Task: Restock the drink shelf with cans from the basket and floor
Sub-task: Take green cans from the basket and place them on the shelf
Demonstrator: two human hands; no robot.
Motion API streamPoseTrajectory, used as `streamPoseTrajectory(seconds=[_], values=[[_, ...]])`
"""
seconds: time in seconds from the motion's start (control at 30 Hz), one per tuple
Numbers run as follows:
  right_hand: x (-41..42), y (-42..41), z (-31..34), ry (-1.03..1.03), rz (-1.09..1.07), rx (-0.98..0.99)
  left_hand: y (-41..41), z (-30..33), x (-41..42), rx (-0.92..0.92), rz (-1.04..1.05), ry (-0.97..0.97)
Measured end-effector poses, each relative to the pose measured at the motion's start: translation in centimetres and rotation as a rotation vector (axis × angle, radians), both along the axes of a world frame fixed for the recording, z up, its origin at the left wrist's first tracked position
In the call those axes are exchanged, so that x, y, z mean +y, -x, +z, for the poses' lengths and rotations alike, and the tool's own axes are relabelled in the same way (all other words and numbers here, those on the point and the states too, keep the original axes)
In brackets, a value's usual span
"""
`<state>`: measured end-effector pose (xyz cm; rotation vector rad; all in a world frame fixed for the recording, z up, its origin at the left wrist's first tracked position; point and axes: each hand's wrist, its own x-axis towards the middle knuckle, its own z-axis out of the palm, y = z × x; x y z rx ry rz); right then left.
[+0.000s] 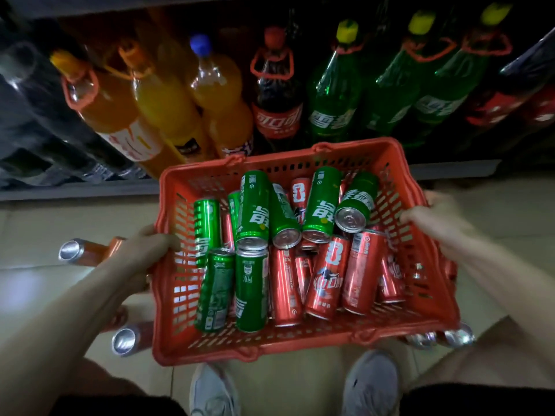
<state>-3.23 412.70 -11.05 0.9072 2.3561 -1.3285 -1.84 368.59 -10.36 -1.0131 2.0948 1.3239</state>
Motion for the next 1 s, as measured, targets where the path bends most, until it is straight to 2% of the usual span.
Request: streamPoseTrajectory(seconds=[0.3, 0.63, 0.83, 0.93, 1.0], values=[[-1.3, 0.2, -3.2, -0.046, 0.099, -0.177, 0.0, -0.9, 1.6, -0.138, -0.061, 0.094], [-1.2, 2.0, -3.9, -0.089, 0.165, -0.226, 1.5, -1.4, 1.2, -0.174, -0.083, 0.034], [-0.7, 3.1, -2.7, -0.223, 0.438, -0.319, 2.3, -2.1, -1.0, -0.242, -0.281, 0.1], [-0.7, 3.5, -1.9, -0.292, 0.527, -0.372, 3.1, -2.0, -1.2, -0.244, -0.431, 0.249], [-1.5, 3.6, -0.9, -0.385, 0.566, -0.351, 3.4, -1.7, -0.6, -0.096, -0.554, 0.508]])
